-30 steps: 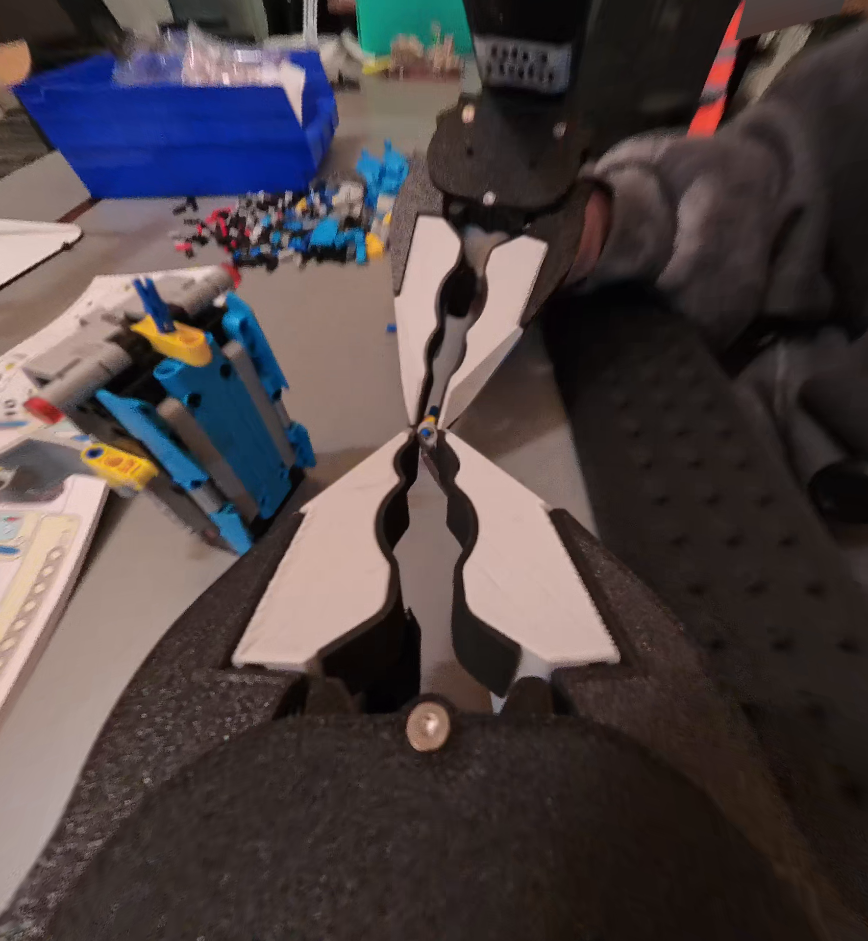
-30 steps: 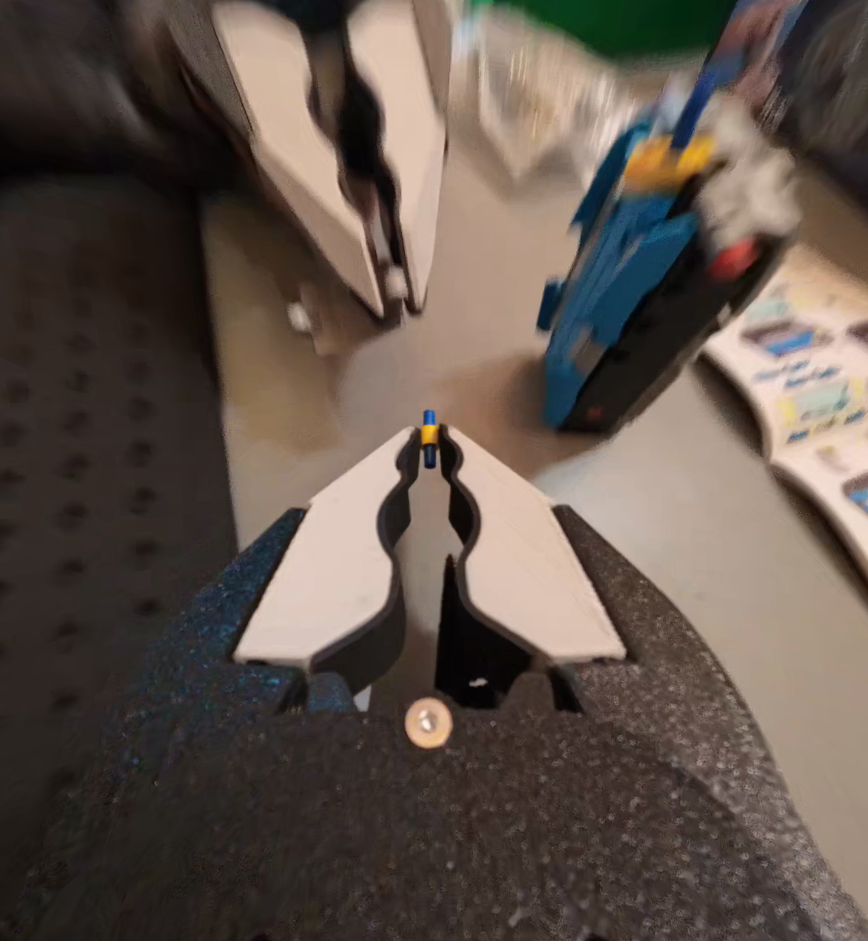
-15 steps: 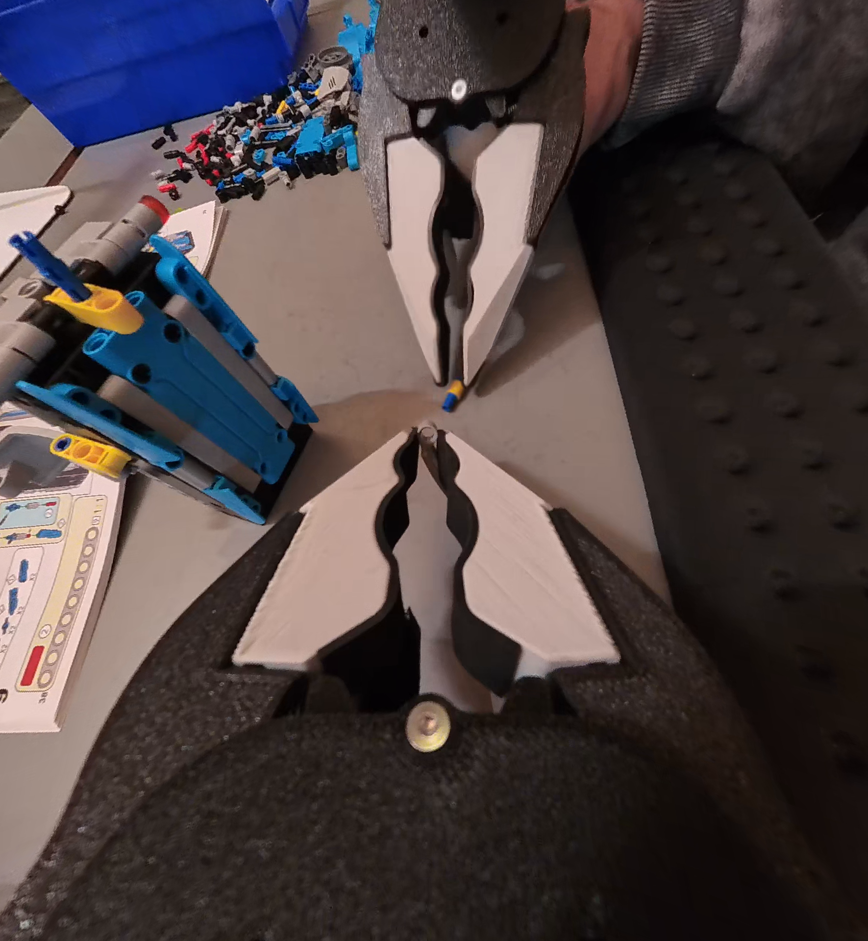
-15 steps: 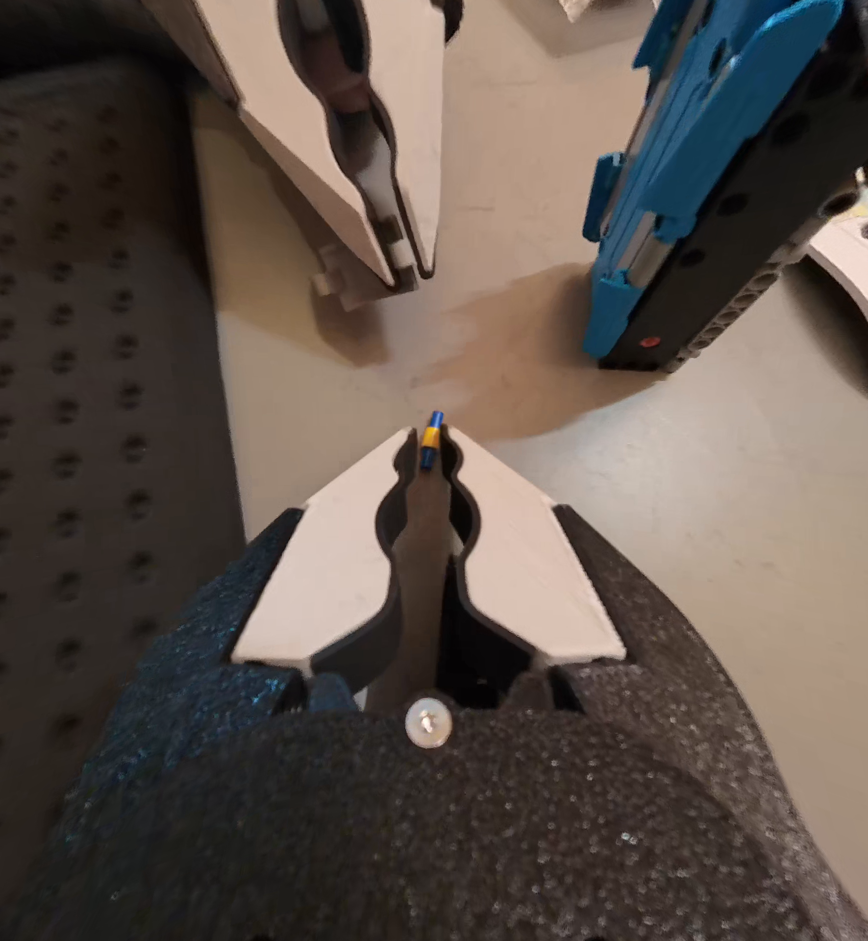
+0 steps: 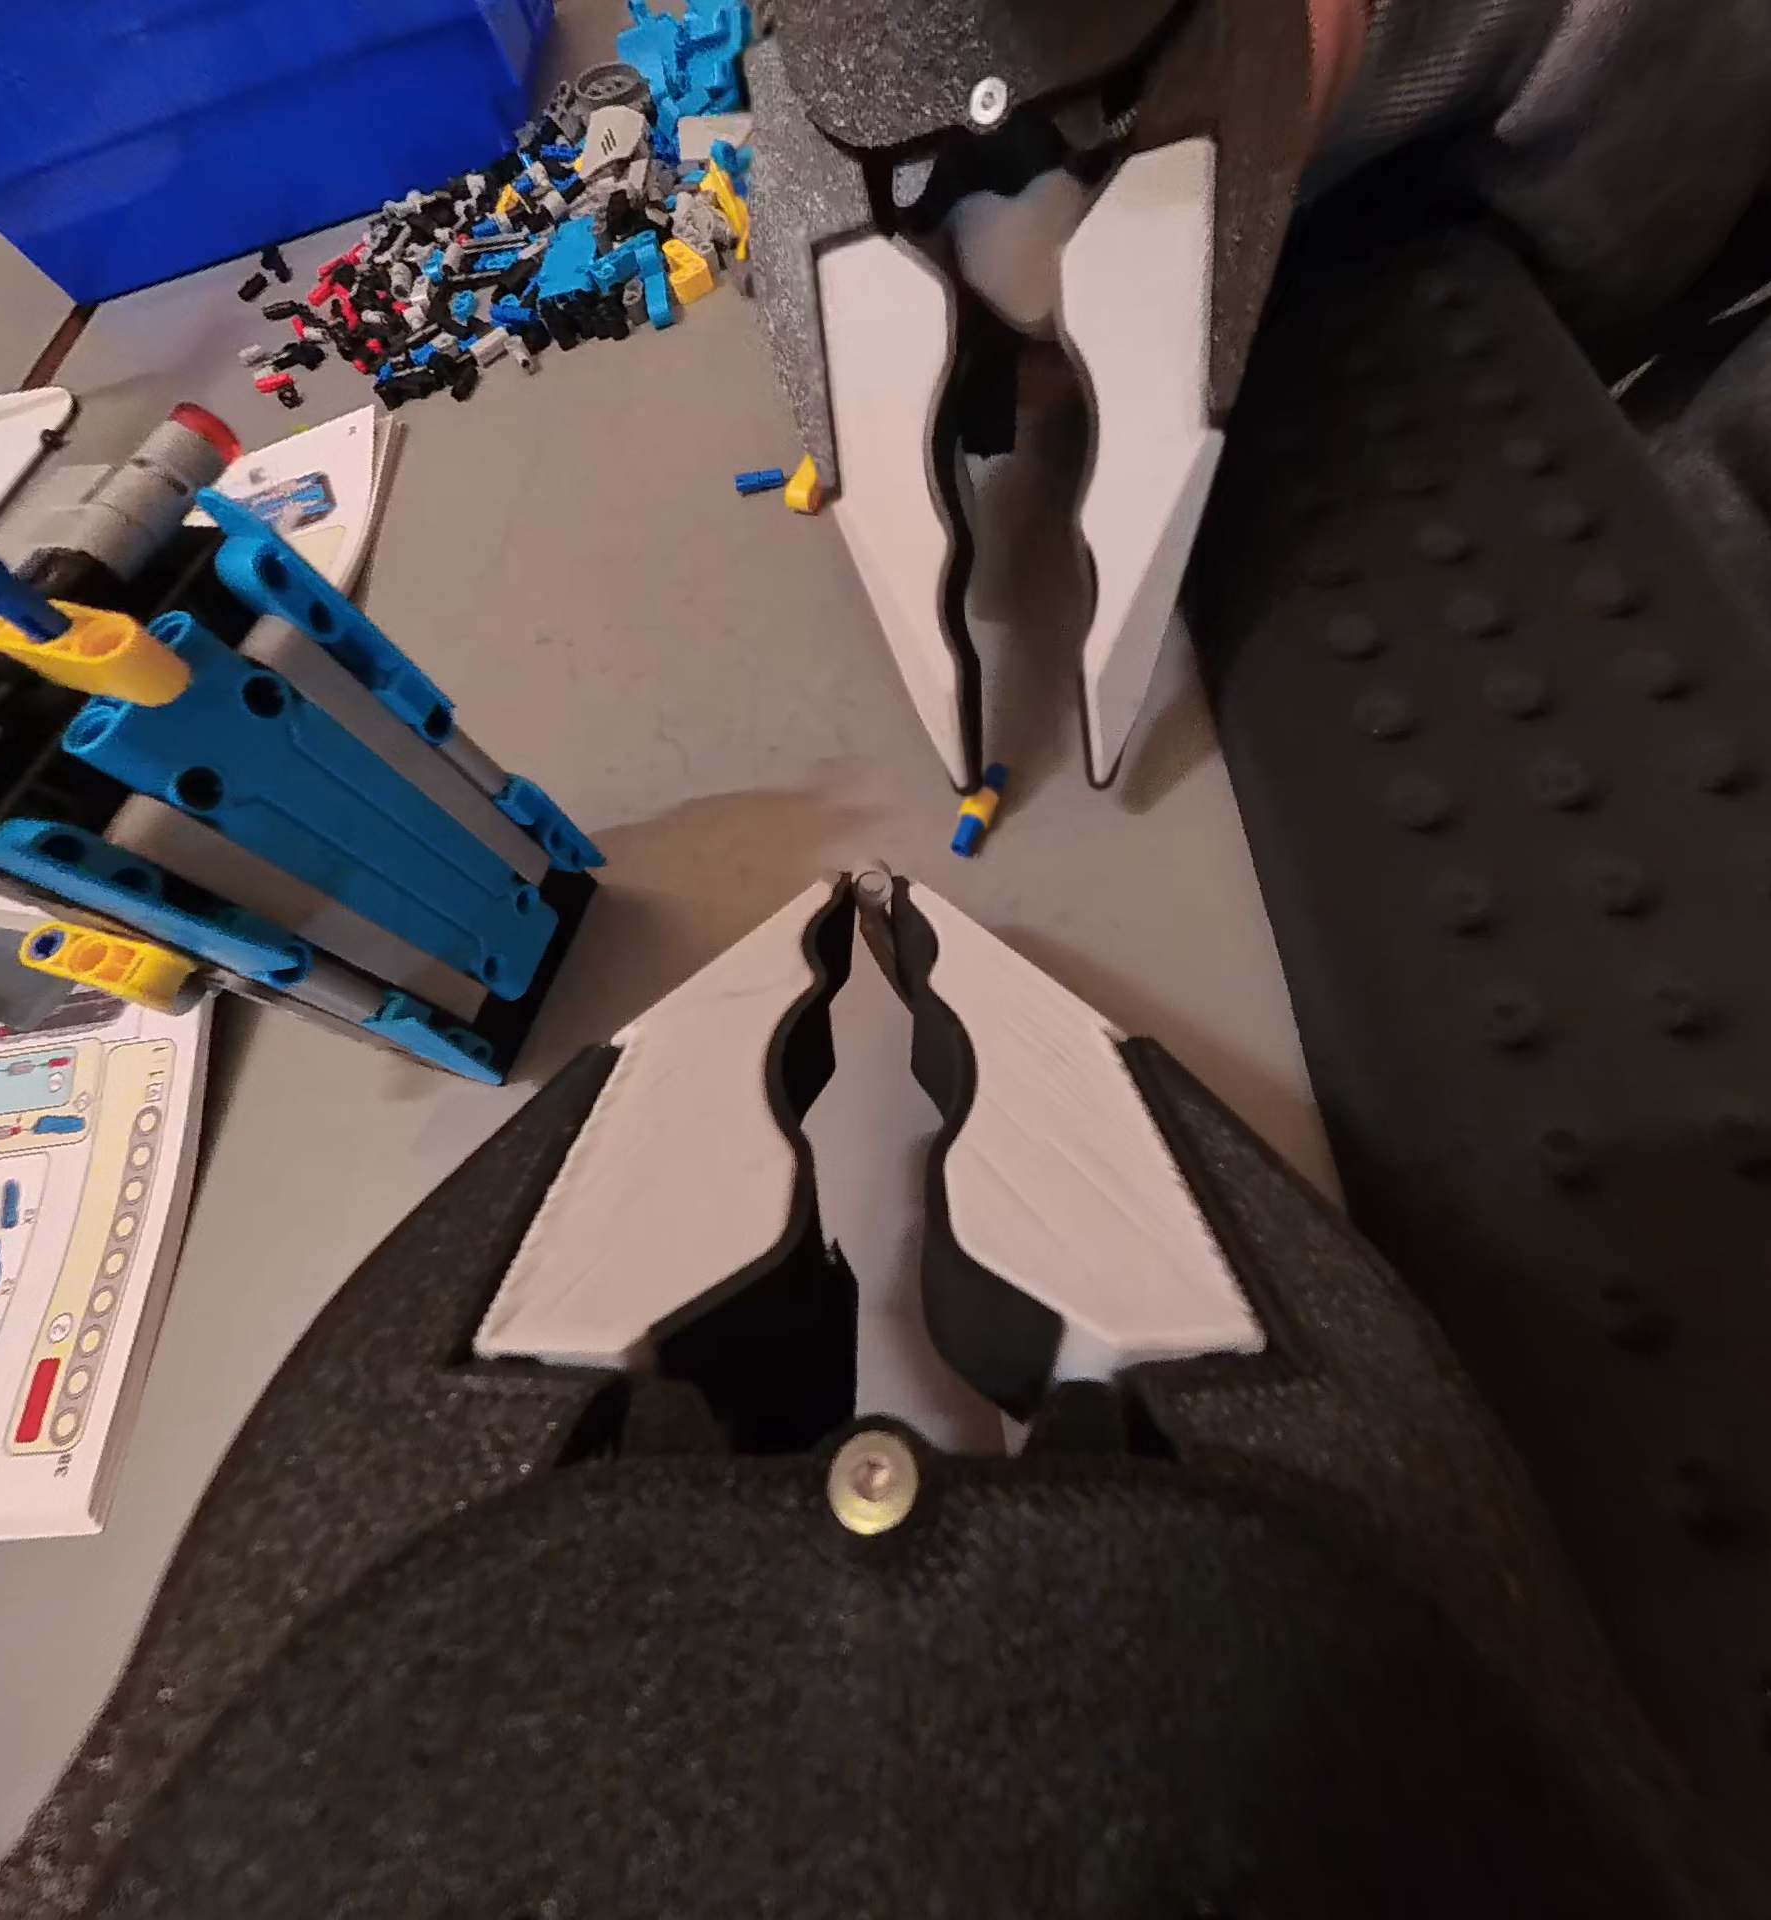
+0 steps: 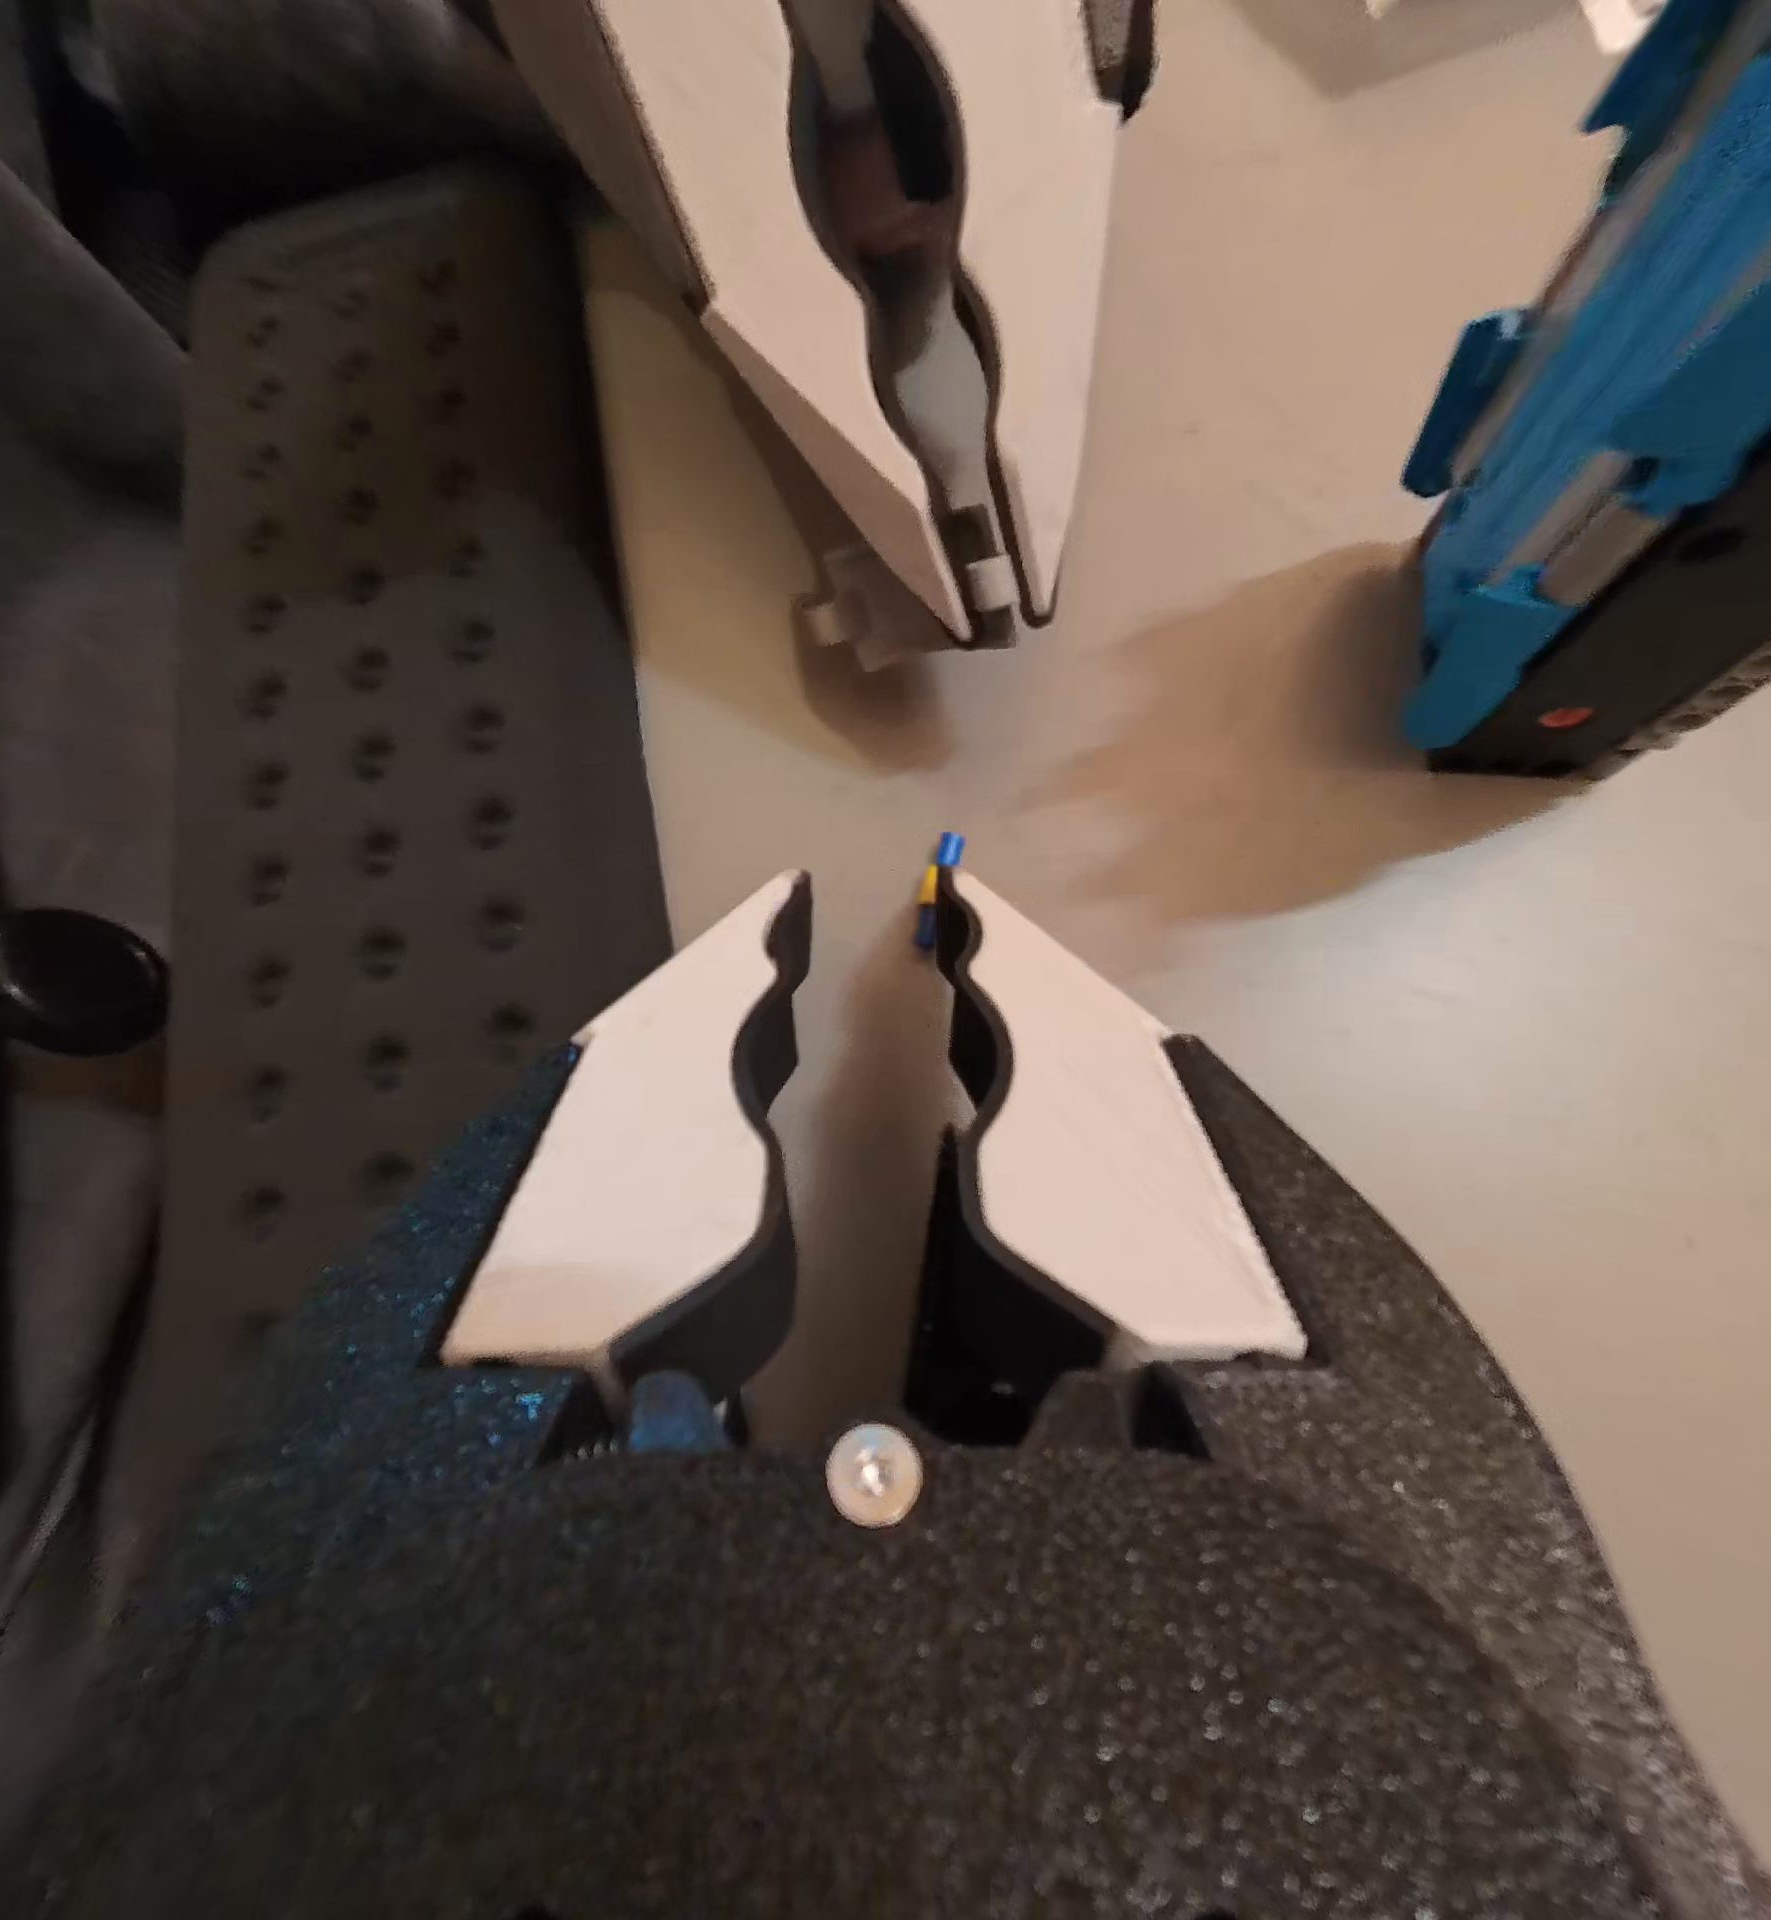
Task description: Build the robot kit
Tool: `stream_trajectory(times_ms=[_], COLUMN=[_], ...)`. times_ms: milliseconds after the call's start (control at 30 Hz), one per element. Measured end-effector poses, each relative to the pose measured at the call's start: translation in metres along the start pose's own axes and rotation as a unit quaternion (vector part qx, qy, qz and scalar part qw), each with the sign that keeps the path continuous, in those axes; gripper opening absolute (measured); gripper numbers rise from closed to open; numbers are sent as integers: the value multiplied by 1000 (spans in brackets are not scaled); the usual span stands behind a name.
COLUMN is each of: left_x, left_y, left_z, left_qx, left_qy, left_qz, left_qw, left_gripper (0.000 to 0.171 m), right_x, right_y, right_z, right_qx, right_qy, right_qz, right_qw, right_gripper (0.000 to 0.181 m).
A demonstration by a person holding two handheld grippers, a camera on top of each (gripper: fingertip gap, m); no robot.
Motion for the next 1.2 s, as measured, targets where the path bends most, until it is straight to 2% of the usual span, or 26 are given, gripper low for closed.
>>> stream_trajectory(times_ms=[133,400,567,633,700,733,833,900,1033,1200], left_x=[1,1,1,-1,-4,-5,-7,-10,-15,-15], left_y=[0,0,0,-3,-8,-9,-10,-10,-13,-14], left_z=[-1,-2,-3,-4,-4,-4,0,4,6,6], left_qx=[7,9,11,1,-20,-31,-53,-68,-94,-98], left_qy=[-1,1,4,8,26,30,34,41,60,67], left_qz=[2,4,1,-16,-43,-53,-70,-85,-121,-130], left_qw=[1000,1000,1000,1000,999,998,996,993,986,984], left_gripper=[6,6,6,6,6,6,6,6,6,6], right_x=[7,6,3,2,3,2,-15,-23,-24,-20], right_y=[-1,3,7,7,4,1,-17,-21,-25,-27], right_z=[0,-8,-19,-23,-21,-19,-7,-2,2,2], right_qx=[-28,-5,31,38,12,-1,-35,-46,-49,-52], right_qy=[76,56,24,6,24,35,27,24,24,26], right_qz=[35,16,-6,-7,6,-2,-112,-154,-177,-175], right_qw=[996,998,999,999,1000,999,993,987,983,983], right_gripper=[20,19,7,7,6,6,6,6,6,6])
Point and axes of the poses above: each gripper's, where its closed fingertips meet, x out along the fingers, y out of its underside, z = x × y across the jaws, the point moved 10 cm from there along -x, back along the fingers, and after that the axes turned 8 degrees about -y, right-handed, at the moved point
